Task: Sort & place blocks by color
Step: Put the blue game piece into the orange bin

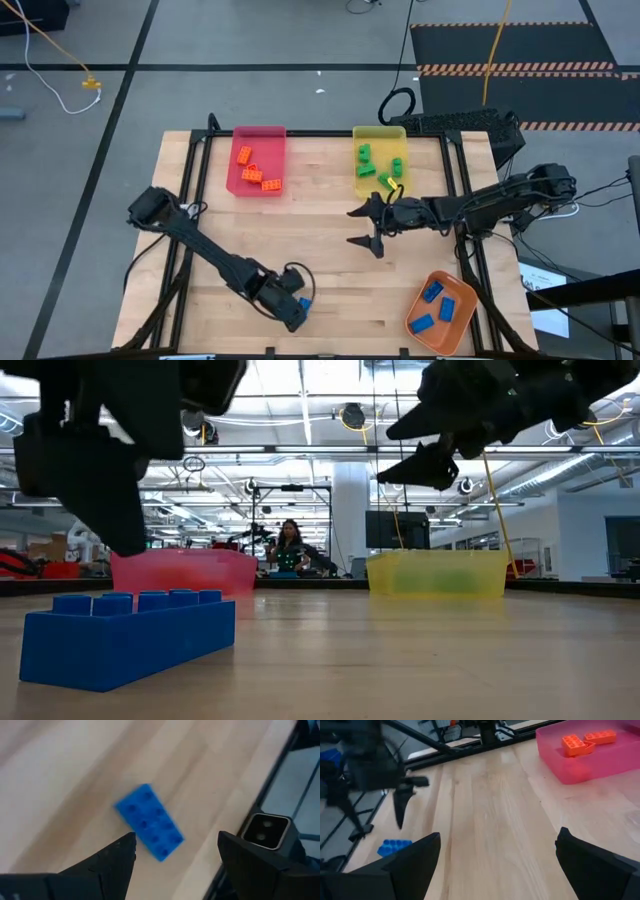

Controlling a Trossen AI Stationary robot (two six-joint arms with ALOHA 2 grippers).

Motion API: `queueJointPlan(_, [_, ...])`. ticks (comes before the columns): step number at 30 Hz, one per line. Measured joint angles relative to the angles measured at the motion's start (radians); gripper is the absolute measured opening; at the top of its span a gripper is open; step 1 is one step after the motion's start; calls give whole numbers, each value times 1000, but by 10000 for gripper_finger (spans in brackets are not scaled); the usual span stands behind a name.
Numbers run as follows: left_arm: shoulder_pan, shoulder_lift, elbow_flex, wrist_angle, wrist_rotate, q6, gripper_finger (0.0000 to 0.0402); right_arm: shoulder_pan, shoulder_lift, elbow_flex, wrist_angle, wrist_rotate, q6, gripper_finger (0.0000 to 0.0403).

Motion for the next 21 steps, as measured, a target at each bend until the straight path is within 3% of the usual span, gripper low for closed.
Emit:
queueJointPlan(3, [0,67,96,-64,22,21,278,10,-11,-5,6,1,14,376])
queueJointPlan(10, [3,168,262,-392,24,0,278,83,-28,-4,35,-1,-16,376])
queueJointPlan(21, [3,171,272,-338,-12,3,278,138,-107,-4,39,3,-50,376])
